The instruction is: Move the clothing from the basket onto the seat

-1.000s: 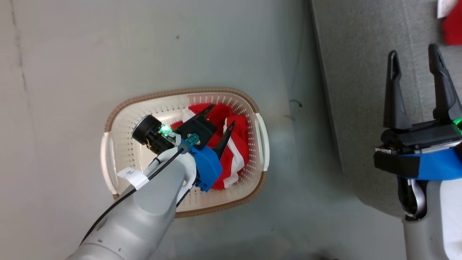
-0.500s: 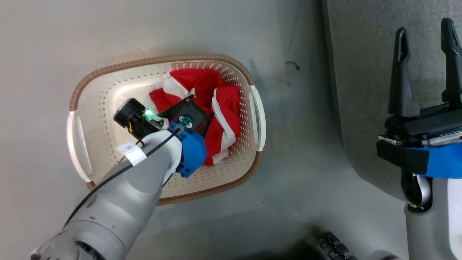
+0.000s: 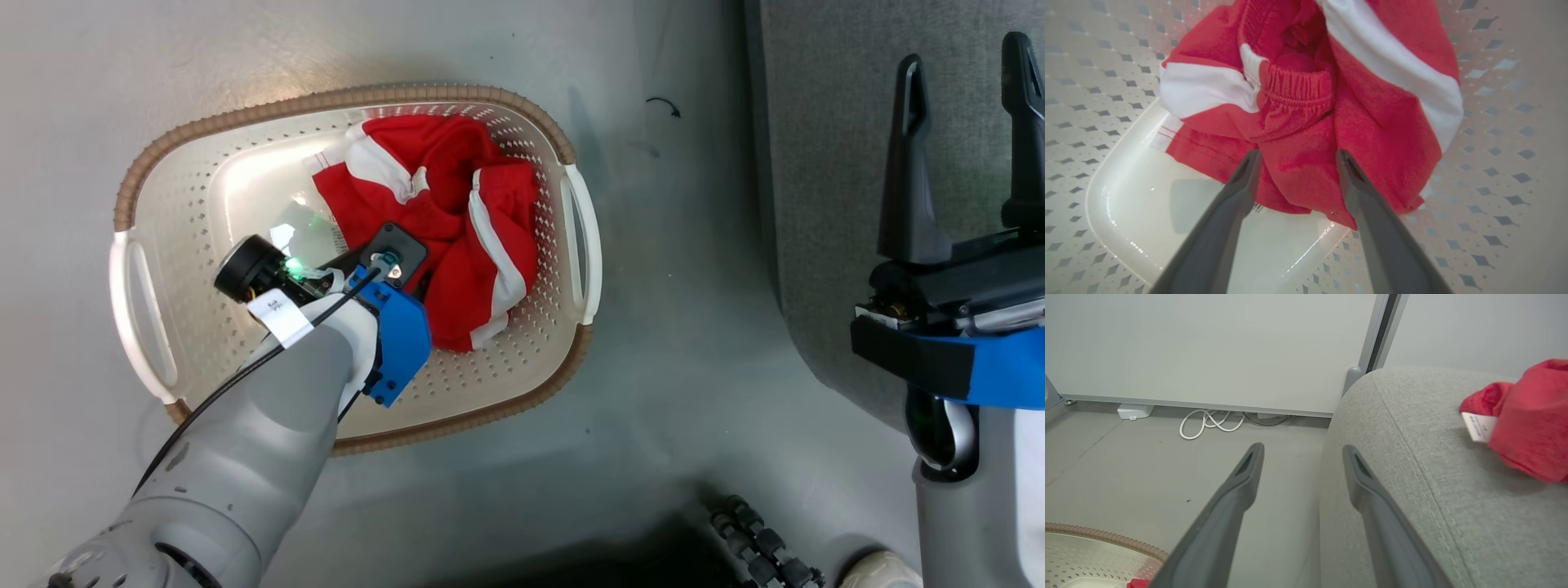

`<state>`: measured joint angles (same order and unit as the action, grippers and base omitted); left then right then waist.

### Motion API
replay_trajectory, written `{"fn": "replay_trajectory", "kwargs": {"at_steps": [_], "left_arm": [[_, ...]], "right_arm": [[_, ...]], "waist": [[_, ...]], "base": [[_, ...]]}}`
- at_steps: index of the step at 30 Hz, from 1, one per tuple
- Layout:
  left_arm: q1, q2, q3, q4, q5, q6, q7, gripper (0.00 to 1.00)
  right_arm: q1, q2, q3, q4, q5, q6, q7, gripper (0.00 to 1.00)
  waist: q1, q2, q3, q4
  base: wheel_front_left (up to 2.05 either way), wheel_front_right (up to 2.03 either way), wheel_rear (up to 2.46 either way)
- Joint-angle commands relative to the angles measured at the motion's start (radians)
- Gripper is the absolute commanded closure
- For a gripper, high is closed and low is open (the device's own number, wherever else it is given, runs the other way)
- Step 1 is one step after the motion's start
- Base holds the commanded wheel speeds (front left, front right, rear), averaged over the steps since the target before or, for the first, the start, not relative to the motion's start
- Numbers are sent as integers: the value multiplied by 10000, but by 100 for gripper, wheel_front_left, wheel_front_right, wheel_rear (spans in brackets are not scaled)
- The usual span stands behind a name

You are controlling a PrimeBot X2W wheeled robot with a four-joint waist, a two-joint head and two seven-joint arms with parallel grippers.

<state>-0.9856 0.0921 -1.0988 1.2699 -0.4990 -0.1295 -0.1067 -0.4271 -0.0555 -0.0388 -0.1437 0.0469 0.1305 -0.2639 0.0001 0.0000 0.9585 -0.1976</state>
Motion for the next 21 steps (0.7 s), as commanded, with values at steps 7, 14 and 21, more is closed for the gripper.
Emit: {"fn": "replay_trajectory", "kwargs": {"at_steps": [7,14,21], "left_arm": [[-98,169,-248,64,-657,-9,932,0],[-365,270,-259,-7,-1247,-9,1233,0],[-675,358,-190,-51,-1869,-9,1486,0]], "right_arm": [[-189,44,35,-293,34,5,-8,0],[-201,48,94,-596,-34,5,-7,0],[-208,52,252,-800,-41,3,-7,0]], "waist": [[-1,0,480,-71],[-1,0,969,-106],[-1,0,1290,-162]], "base": [[0,0,0],[0,0,0],[0,0,0]]}}
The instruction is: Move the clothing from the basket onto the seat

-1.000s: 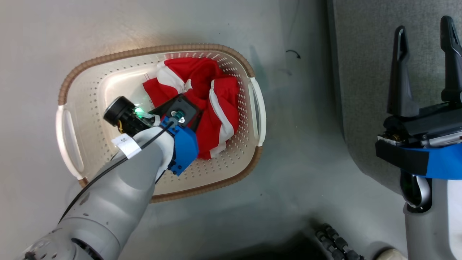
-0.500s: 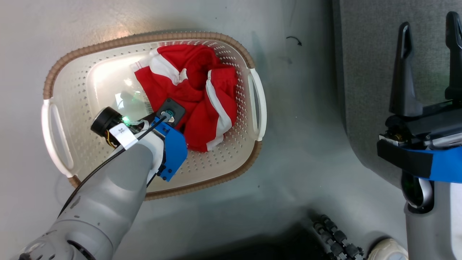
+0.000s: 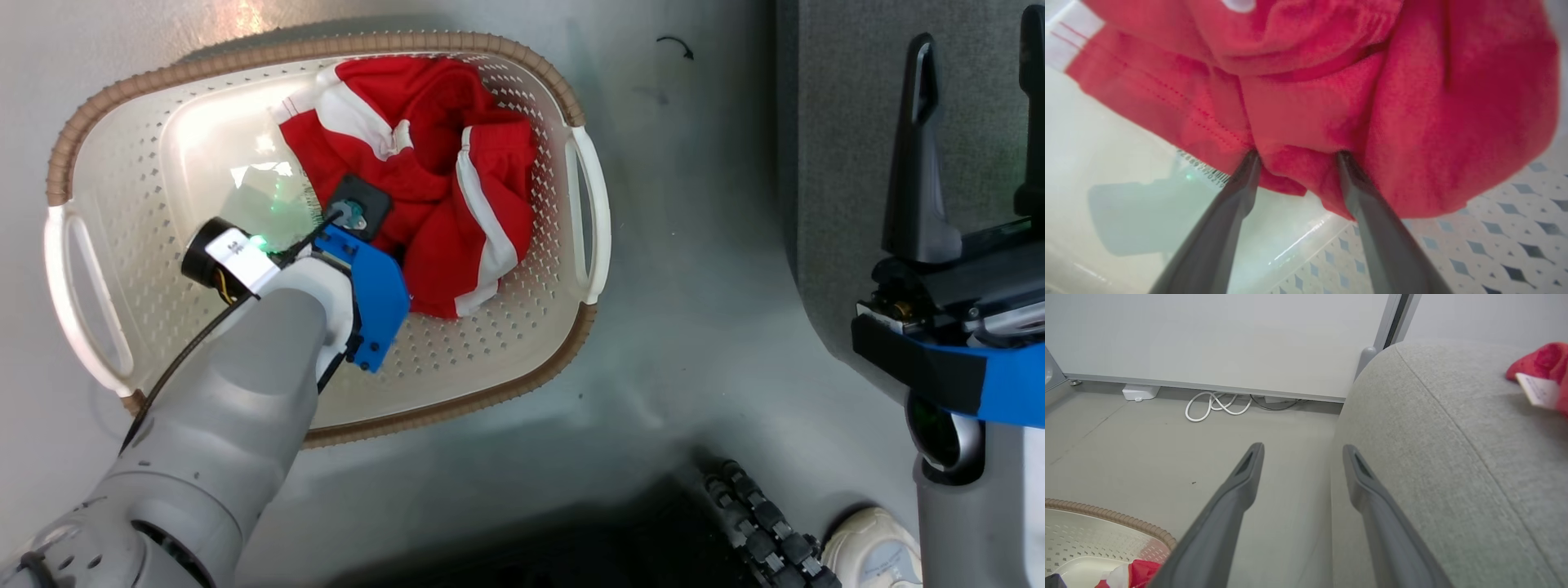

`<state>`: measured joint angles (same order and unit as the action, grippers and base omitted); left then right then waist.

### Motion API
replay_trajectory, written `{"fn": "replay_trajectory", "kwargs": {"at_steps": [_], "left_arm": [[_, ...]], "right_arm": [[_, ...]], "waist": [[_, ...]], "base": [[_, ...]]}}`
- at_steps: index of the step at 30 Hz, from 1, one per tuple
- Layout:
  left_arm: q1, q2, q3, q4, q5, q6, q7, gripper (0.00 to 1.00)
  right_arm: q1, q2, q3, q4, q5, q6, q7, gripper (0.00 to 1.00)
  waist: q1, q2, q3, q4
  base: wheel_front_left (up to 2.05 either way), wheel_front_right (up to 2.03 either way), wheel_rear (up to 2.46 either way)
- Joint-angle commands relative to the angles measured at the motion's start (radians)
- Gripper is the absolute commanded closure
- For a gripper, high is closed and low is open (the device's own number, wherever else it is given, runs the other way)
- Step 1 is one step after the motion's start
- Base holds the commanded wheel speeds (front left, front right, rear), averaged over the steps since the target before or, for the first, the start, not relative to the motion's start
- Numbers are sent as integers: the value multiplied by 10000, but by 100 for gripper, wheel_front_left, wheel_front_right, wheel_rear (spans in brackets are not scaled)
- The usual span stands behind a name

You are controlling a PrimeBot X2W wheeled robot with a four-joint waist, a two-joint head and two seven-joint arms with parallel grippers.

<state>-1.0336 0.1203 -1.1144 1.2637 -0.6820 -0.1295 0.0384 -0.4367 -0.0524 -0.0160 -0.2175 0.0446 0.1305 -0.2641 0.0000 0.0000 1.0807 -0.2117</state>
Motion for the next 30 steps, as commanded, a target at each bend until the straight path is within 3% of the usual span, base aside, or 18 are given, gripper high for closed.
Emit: {"fn": "replay_trajectory", "kwargs": {"at_steps": [1,11,13,14,30], "left_arm": [[-255,70,-45,13,-98,-9,17,0],[-486,-113,55,81,-597,-5,-110,0],[-505,-157,-80,130,-491,90,-87,75],[-486,-185,-111,141,-492,88,-134,100],[-382,-378,-72,238,-671,74,-1332,100]], "right_arm": [[-101,23,40,-81,-13,5,-5,0],[171,27,20,-107,-26,5,-5,0],[209,28,8,-125,-64,3,-5,0],[218,28,6,-137,-94,5,-5,0],[-58,28,-102,-104,-99,5,-6,0]], "waist": [[0,0,98,-32],[0,0,190,-87],[0,0,181,-69],[0,0,179,-49],[0,0,-219,255]], "base": [[0,0,0],[0,0,0],[5,5,5],[5,5,5],[0,0,0]]}}
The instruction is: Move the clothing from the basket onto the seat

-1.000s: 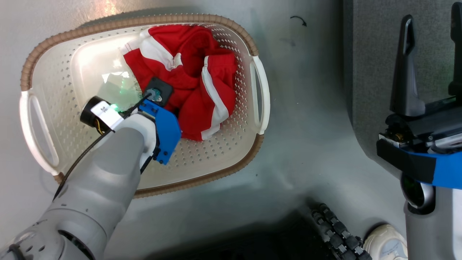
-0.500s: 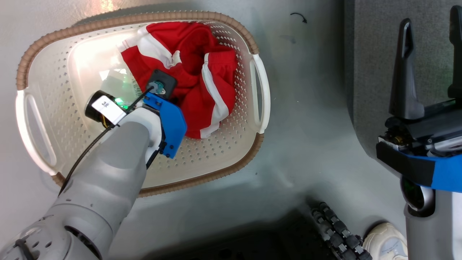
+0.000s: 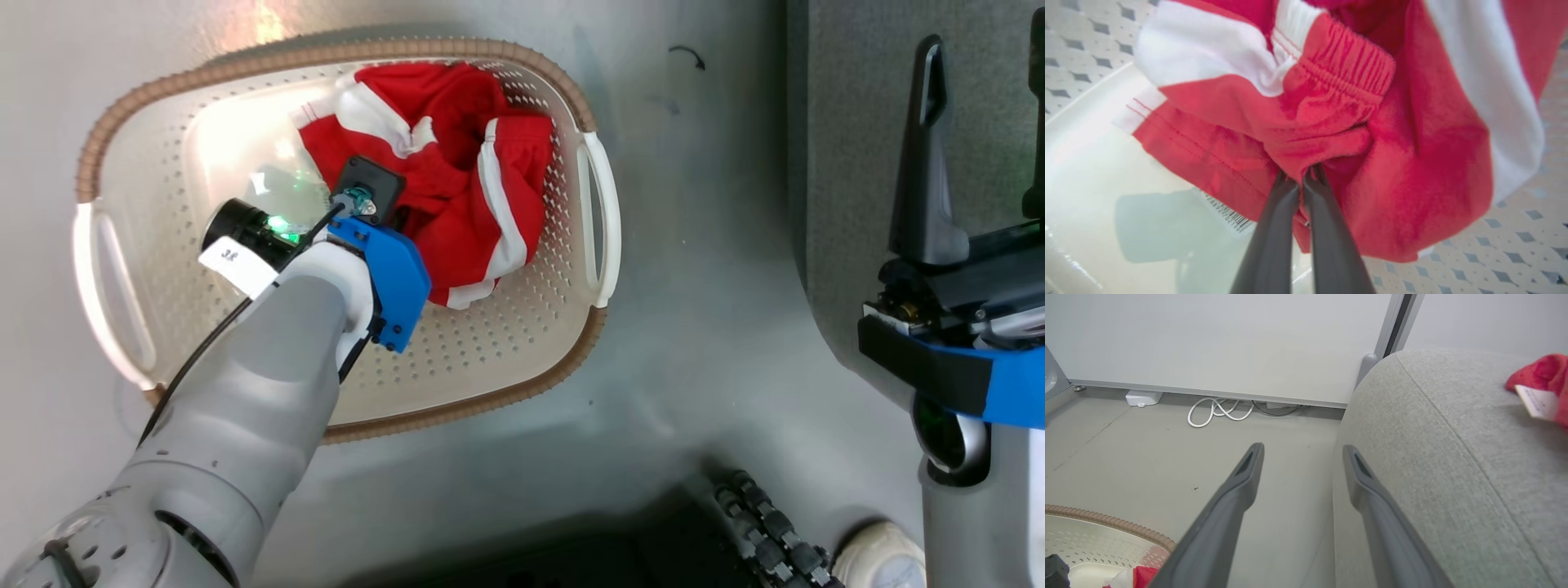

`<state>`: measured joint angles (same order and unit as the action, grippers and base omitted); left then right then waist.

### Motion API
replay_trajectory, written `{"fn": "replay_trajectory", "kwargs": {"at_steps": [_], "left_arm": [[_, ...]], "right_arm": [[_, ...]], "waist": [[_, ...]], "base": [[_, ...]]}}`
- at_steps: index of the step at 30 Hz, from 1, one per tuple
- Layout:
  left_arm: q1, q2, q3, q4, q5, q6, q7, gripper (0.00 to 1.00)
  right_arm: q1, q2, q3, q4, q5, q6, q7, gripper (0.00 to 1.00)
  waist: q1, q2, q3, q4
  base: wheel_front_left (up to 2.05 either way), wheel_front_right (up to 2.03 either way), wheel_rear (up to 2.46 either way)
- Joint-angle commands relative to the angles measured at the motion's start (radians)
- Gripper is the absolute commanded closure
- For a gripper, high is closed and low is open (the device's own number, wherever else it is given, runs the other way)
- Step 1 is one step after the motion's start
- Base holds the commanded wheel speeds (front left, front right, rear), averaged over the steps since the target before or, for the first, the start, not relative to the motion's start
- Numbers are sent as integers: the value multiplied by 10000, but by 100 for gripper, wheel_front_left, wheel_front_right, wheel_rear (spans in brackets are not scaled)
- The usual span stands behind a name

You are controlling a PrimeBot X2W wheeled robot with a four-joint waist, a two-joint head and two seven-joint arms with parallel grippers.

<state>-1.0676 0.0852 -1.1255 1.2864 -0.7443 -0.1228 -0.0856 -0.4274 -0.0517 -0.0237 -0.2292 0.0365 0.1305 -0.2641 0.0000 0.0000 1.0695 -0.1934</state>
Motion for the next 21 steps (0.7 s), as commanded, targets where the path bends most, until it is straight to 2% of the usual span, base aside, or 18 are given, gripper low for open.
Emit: {"fn": "replay_trajectory", "kwargs": {"at_steps": [1,13,21], "left_arm": [[-34,-48,31,10,-41,-2,-228,100],[371,-236,-197,-73,-90,-78,-1454,100],[882,-151,171,-270,-419,-72,-1786,100]], "right_arm": [[-172,21,-43,39,-27,5,-4,0],[-278,-48,-194,547,14,5,-4,0],[214,-106,-373,1027,10,5,-4,0]], "waist": [[0,0,-195,117],[0,0,-1719,636],[0,0,-3240,965]], "base": [[0,0,0],[0,0,0],[0,0,0]]}}
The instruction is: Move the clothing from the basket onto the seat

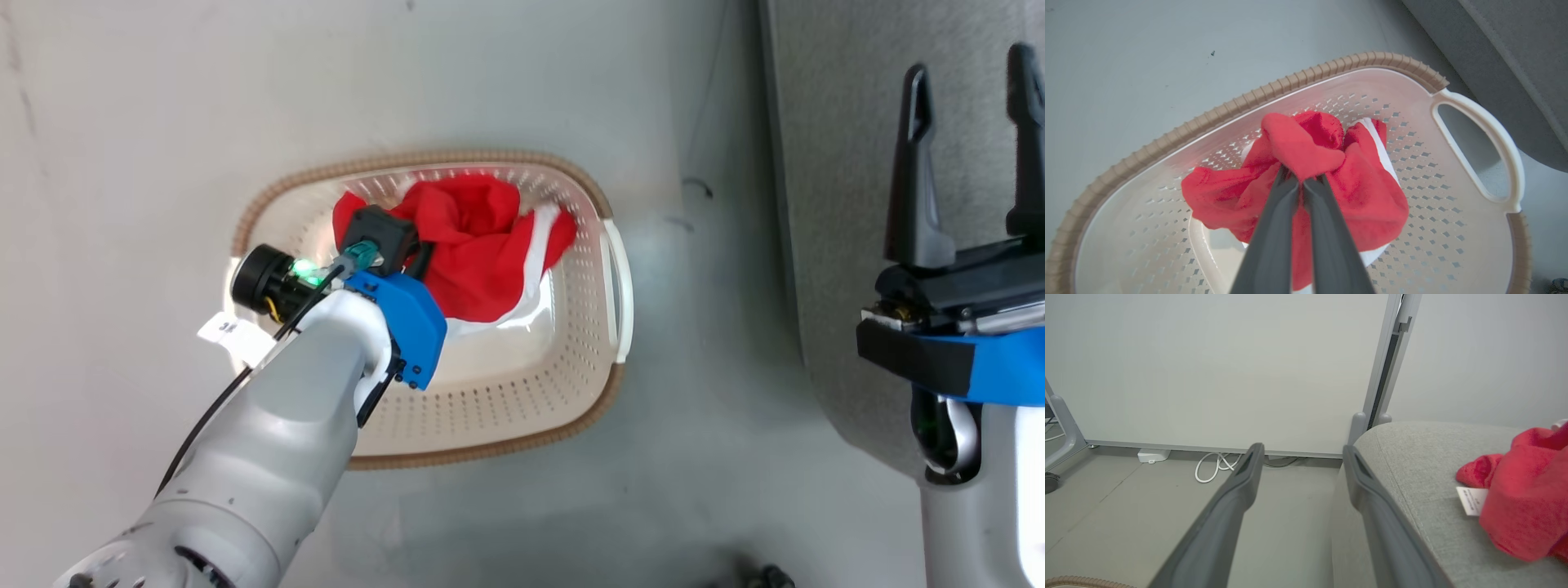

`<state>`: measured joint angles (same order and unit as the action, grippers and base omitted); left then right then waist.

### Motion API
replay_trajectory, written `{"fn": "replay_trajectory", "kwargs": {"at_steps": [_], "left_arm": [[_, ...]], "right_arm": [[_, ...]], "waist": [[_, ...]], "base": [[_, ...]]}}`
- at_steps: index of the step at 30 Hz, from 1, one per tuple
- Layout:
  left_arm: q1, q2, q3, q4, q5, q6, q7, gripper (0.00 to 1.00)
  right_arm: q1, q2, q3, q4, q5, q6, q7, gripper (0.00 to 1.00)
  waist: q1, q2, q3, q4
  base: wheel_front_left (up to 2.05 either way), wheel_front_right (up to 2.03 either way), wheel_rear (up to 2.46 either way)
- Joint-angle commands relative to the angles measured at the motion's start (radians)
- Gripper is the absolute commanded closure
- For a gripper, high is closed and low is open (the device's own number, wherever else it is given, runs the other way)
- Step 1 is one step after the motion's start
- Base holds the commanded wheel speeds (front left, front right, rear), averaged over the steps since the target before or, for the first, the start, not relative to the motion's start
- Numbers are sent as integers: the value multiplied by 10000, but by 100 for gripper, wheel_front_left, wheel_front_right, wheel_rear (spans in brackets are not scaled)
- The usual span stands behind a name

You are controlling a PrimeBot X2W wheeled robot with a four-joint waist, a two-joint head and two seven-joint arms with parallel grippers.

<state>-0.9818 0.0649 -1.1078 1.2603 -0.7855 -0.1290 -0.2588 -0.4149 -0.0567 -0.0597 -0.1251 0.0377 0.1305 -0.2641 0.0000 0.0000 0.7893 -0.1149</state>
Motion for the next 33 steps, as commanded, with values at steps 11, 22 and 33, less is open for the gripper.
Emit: {"fn": "replay_trajectory", "kwargs": {"at_steps": [11,22,33], "left_arm": [[1095,772,1319,-1813,498,430,-75,100],[2347,1183,2918,-3566,1592,761,-77,100],[2940,1136,4368,-5362,2630,524,-75,100]], "right_arm": [[856,-135,-77,651,-6,5,-4,0],[1805,-94,-89,1171,8,5,-4,0],[2557,-16,-87,1402,125,5,-4,0]], "waist": [[0,0,-2788,595],[0,0,-4917,778],[0,0,-6326,837]], "base": [[0,0,0],[0,0,0],[0,0,0]]}}
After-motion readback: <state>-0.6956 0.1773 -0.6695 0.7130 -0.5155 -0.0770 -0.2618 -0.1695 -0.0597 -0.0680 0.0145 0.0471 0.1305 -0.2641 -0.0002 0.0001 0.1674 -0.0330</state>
